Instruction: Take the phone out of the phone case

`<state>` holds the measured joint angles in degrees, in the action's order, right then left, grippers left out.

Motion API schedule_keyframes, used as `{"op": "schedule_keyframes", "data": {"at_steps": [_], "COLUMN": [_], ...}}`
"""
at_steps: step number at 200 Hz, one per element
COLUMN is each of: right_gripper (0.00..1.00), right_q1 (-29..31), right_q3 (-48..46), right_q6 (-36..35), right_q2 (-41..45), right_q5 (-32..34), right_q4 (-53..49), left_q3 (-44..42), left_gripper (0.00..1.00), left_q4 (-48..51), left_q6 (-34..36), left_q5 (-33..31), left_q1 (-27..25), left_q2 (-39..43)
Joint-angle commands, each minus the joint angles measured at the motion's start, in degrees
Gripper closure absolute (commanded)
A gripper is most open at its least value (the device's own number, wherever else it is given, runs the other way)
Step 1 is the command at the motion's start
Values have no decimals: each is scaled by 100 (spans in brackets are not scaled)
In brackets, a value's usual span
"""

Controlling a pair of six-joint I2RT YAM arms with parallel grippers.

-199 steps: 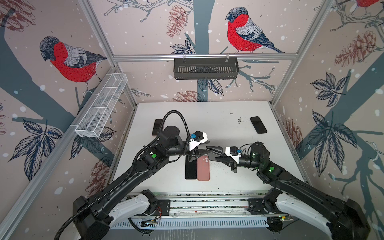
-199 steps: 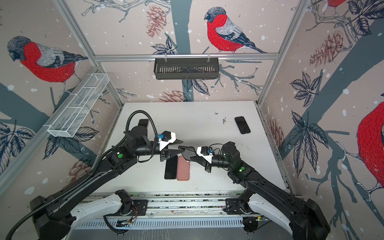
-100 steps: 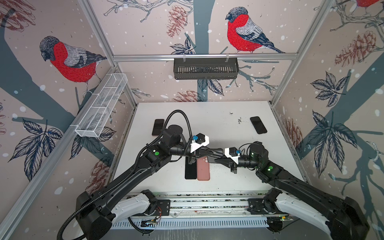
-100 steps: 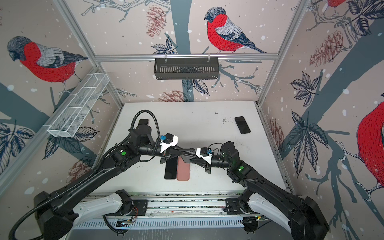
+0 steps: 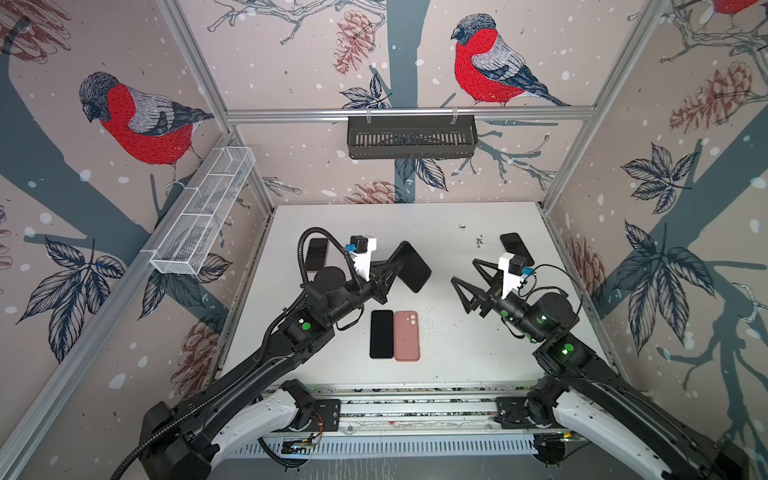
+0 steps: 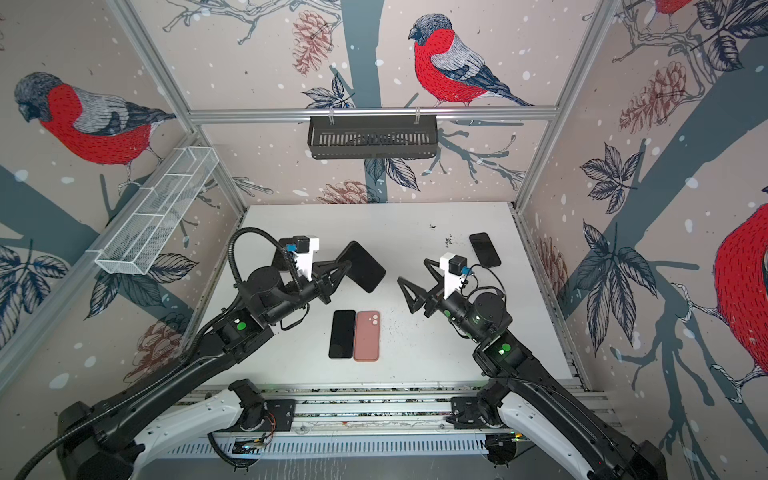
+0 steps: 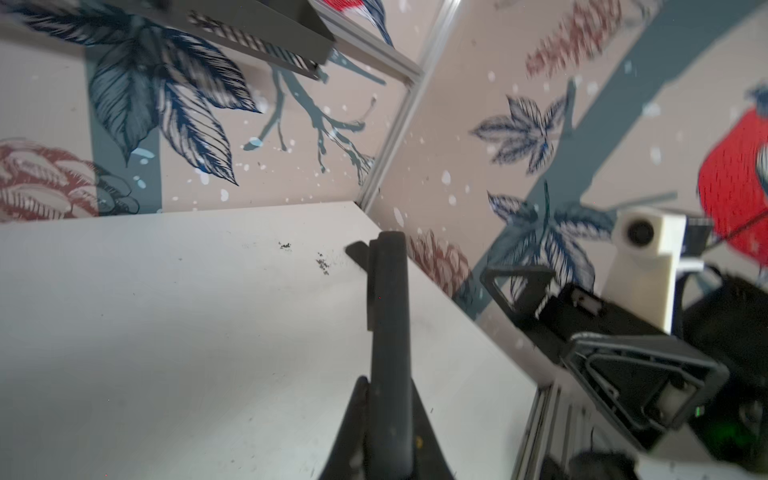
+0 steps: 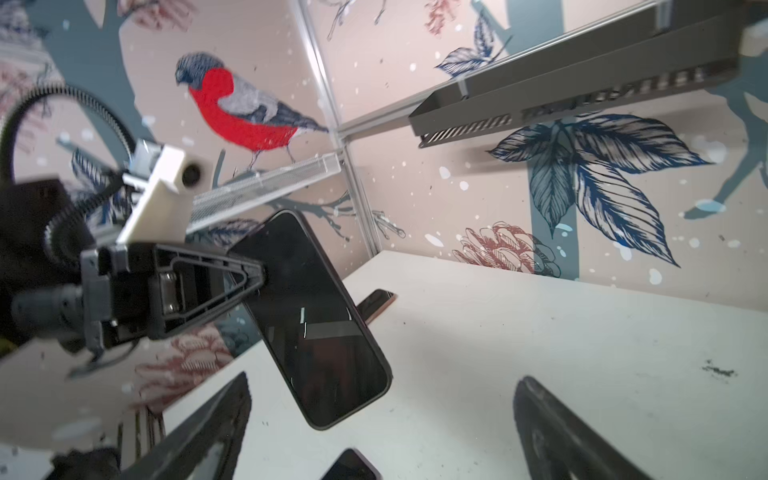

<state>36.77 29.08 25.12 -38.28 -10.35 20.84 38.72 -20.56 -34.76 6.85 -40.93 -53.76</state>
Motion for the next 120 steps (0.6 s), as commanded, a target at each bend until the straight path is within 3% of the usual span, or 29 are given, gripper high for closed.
{"op": "schedule_keyframes", "data": {"at_steps": [1, 12, 30, 68, 120], "right_gripper": [0, 1, 0, 1, 1], "right_q1": [-21, -21, -12, -32, -106], "right_q3": [325, 355, 141, -527, -952], "right_q6": [1334, 1583, 1911, 2468, 2999], "right_q2": [-47, -30, 121, 533, 625], "right_q5": [12, -125, -413, -507, -754], "right_q4": [-421, -471, -118, 534, 1391], "left_q3": [-595, -747, -649, -775, -952], "left_gripper": [100, 100, 100, 100, 100], "left_q4": [-3018, -3779, -4072, -5438, -6162], "left_q6": [-2815, -3324, -3448, -4001, -4253], "left_q5": [-662, -892, -1349, -1499, -1820], "left_q1": [-23, -166, -557, -862, -1153], "left_q2": [-214, -437, -683, -1263, -1670]}}
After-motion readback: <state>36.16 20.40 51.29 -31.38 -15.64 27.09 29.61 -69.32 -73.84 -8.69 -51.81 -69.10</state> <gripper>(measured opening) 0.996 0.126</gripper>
